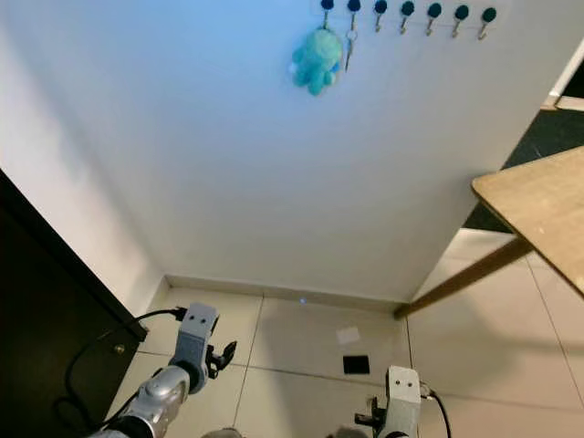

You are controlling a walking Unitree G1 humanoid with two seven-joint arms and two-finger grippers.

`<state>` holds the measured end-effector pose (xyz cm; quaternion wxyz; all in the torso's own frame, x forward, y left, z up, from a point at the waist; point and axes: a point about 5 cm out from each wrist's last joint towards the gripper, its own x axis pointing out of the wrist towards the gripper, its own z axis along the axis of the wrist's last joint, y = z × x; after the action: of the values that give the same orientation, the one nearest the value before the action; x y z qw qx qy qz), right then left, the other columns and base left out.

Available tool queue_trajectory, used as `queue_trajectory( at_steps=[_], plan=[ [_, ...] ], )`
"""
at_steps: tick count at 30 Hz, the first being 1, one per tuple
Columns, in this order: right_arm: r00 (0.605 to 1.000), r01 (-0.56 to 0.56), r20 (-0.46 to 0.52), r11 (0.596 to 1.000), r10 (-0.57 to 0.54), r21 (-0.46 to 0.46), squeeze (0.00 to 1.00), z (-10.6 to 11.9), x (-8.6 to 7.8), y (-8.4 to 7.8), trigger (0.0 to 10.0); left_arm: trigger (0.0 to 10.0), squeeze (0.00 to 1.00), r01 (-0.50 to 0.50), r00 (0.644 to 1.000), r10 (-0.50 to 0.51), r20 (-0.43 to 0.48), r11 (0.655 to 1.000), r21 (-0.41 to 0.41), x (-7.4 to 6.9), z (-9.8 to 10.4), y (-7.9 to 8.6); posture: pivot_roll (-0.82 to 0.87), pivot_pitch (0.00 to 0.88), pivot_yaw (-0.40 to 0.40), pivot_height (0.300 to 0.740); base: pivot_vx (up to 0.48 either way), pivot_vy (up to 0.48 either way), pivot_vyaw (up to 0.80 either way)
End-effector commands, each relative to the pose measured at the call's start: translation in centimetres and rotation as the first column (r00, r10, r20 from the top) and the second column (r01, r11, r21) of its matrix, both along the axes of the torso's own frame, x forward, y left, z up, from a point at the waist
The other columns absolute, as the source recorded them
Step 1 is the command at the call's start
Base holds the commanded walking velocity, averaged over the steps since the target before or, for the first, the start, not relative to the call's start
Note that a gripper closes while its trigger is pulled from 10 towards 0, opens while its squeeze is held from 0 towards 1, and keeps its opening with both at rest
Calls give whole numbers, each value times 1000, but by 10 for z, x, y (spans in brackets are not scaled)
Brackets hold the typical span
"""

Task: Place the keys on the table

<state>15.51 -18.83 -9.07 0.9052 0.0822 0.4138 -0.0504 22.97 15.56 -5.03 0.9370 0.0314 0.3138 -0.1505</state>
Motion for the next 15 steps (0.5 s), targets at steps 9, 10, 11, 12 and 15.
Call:
queue_trajectory(
  at_steps=[9, 10, 11, 12, 15],
  plan=[
    [1000, 10, -17, 1000, -10, 7, 0, -2, -3, 1, 10000, 10000, 0, 7, 1000, -7, -5, 1000, 22, -5, -3, 5, 36, 35, -10, 740, 0, 0, 0],
    [1000, 11, -17, 1000, -10, 7, 0, -2, -3, 1, 10000, 10000, 0, 10, 1000, -10, -5, 1000, 25, -6, -3, 5, 36, 35, -10, 740, 0, 0, 0],
    [1000, 11, -17, 1000, -11, 6, 0, -2, -3, 1, 10000, 10000, 0, 13, 1000, -13, -6, 999, 31, -6, -3, 5, 35, 35, -10, 740, 0, 0, 0],
    [1000, 11, -17, 1000, -11, 6, 0, -2, -3, 1, 10000, 10000, 0, 13, 1000, -13, -6, 999, 31, -6, -3, 5, 35, 35, -10, 740, 0, 0, 0],
    [1000, 12, -17, 1000, -12, 5, 0, -2, -3, 1, 10000, 10000, 0, 15, 1000, -14, -13, 999, 43, -8, -5, 6, 34, 36, -10, 740, 0, 0, 0]
  ],
)
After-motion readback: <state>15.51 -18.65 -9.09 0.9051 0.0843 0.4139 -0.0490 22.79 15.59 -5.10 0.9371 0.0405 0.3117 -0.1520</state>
